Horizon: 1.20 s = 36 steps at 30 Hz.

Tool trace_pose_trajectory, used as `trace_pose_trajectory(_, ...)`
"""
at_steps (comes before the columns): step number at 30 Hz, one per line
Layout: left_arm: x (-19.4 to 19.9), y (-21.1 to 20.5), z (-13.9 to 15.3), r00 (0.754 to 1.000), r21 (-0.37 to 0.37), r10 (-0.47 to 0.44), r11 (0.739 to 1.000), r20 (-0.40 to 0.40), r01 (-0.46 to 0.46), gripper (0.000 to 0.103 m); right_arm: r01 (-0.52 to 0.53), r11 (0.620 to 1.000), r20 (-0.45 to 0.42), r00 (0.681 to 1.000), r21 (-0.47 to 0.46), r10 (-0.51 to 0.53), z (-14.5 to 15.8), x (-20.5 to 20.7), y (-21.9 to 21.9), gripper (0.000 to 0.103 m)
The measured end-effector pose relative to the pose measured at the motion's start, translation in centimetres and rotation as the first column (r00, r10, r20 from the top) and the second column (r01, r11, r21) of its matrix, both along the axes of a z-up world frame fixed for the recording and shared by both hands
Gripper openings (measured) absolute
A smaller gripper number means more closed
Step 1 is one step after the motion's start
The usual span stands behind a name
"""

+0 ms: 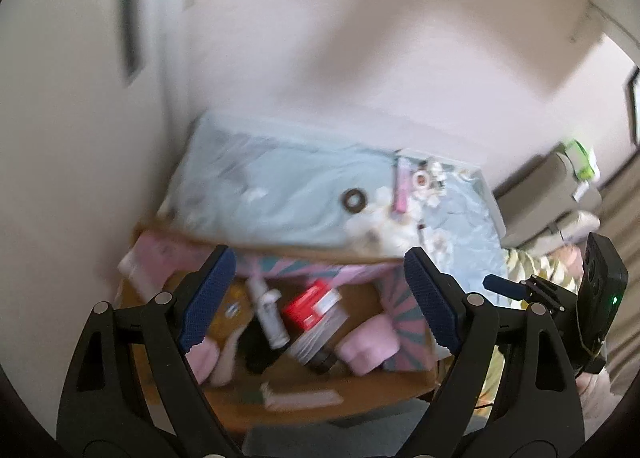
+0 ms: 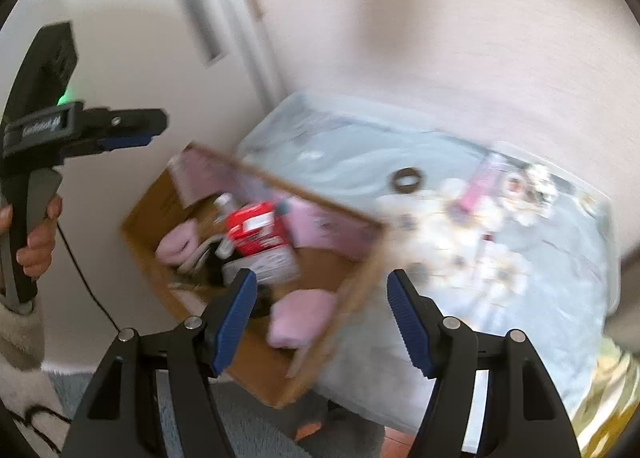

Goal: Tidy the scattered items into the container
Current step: 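Move both open tools back over the tray, then grasp the long pink box with the left tool while the right tool grasps the white printed tissue pack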

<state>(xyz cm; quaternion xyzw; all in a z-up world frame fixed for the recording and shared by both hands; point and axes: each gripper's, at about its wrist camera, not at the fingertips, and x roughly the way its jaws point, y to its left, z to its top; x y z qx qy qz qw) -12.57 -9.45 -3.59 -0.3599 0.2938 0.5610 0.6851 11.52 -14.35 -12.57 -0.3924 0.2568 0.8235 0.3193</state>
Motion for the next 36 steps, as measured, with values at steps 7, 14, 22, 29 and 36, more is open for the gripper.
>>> trace_pose_trajectory(7, 8.3, 3.1, 1.3, 0.979, 0.024, -0.199, 0.98, -0.048, 0.2, 0.086, 0.183, 0.982, -0.031, 0.983, 0.039, -0.182, 1.2, 6.6, 2.1, 0.064)
trace_pose_trajectory(14, 15.8, 6.4, 0.0, 0.948, -0.047, -0.311, 0.95, -0.06, 0.309, 0.086, 0.255, 0.955, 0.023, 0.965, 0.148, -0.261, 3.5, 12.3, 4.8, 0.064)
trace_pose_trajectory(22, 22.1, 12.2, -6.1, 0.961, -0.161, -0.26, 0.957, -0.098, 0.243, 0.087, 0.197, 0.949, 0.129, 0.964, 0.248, -0.234, 3.5, 16.3, 10.2, 0.064)
trace_pose_trajectory(29, 24.4, 17.3, -12.9, 0.977, -0.183, -0.128, 0.978, -0.17, 0.097, 0.087, 0.093, 0.974, 0.114, 0.986, 0.206, -0.118, -0.2, 17.5, 16.6, 0.064)
trace_pose_trajectory(36, 23.2, 20.2, -19.2, 0.984, -0.216, 0.019, 0.975, -0.175, -0.057, 0.087, -0.055, 0.991, 0.089, 0.995, 0.124, 0.044, -6.2, 16.5, 23.6, 0.064)
